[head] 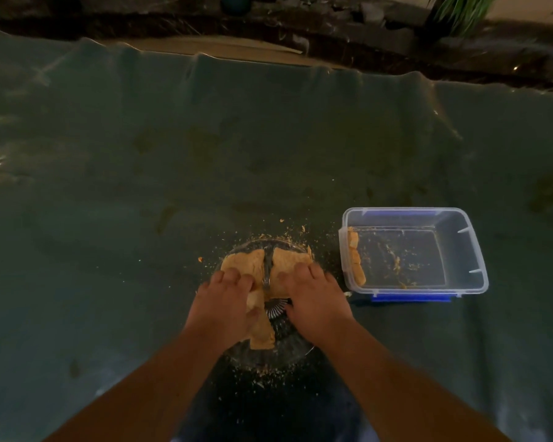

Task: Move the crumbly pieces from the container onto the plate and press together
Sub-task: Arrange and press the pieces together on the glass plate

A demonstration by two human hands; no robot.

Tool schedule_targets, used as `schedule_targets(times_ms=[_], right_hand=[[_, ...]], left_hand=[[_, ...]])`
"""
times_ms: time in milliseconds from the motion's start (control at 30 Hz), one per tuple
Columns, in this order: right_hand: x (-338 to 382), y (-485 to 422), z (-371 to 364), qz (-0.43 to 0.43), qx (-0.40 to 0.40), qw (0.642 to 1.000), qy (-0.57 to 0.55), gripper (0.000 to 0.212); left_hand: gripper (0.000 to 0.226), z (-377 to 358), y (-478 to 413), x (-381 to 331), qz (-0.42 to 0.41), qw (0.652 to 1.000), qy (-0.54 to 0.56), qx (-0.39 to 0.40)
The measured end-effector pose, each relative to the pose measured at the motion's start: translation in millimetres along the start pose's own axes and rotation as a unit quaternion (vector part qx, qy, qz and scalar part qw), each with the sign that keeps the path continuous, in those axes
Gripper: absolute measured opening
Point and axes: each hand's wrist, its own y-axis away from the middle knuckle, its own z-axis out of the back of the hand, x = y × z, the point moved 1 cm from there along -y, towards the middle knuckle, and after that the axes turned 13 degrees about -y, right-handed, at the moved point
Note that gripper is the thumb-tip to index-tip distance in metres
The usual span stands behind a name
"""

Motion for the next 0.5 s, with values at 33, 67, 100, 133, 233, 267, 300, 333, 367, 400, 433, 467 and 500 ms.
schedule_targets(times_ms=[33, 67, 100, 133, 233, 267, 300, 333, 367, 400, 433, 467, 500], right_hand=[[1.7, 0.0, 2.0, -0.003, 0.003, 1.0, 0.001, 0.042], [2.8, 0.3, 4.1, 0.0, 0.003, 1.0, -0.001, 0.04], [4.2, 0.9, 7.2, 0.006, 0.001, 1.0, -0.006, 0.038], [5.4, 2.2, 11.8, 0.017, -0.011, 1.0, -0.009, 0.036], [1.6, 6.6, 34.7, 0.034, -0.124, 0.991, -0.029, 0.027], [-3.0, 8.1, 44.5, 0.017, -0.175, 0.983, -0.056, 0.025], [-10.3, 9.7, 54.4, -0.018, -0.22, 0.971, -0.088, 0.023], [-20.6, 10.8, 63.9, -0.061, -0.254, 0.957, -0.126, 0.022], [-33.9, 11.8, 71.1, -0.116, -0.273, 0.94, -0.168, 0.023], [-47.3, 11.7, 77.5, -0.173, -0.277, 0.92, -0.217, 0.025], [-60.4, 11.7, 81.3, -0.225, -0.254, 0.901, -0.271, 0.026], [-72.5, 10.8, 82.9, -0.255, -0.204, 0.896, -0.3, 0.025], [-82.1, 10.0, 82.7, -0.266, -0.137, 0.908, -0.292, 0.022]], left_hand=[[0.055, 1.6, -1.0, -0.1, 0.0, 1.0, -0.012, 0.005], [0.057, 3.5, -1.6, 0.0, -0.002, 1.0, -0.022, 0.008], [0.061, 7.0, -2.3, 0.0, -0.004, 1.0, -0.028, 0.006], [0.065, 12.9, -3.2, -0.7, -0.005, 1.0, -0.028, -0.001], [0.063, 40.9, -16.8, -11.2, -0.019, 1.0, 0.009, -0.017], [0.058, 52.1, -24.8, -18.9, -0.025, 0.999, 0.043, -0.018], [0.051, 64.0, -33.4, -29.1, -0.027, 0.996, 0.089, -0.018], [0.044, 75.9, -42.3, -41.4, -0.027, 0.991, 0.132, -0.019], [0.039, 86.9, -50.8, -55.1, -0.028, 0.986, 0.164, -0.025], [0.035, 96.7, -58.7, -70.0, -0.035, 0.982, 0.18, -0.035], [0.035, 105.0, -65.9, -85.4, -0.046, 0.981, 0.184, -0.048], [0.037, 112.0, -72.5, -100.6, -0.062, 0.979, 0.182, -0.06], [0.043, 117.8, -79.0, -113.7, -0.081, 0.979, 0.174, -0.067]])
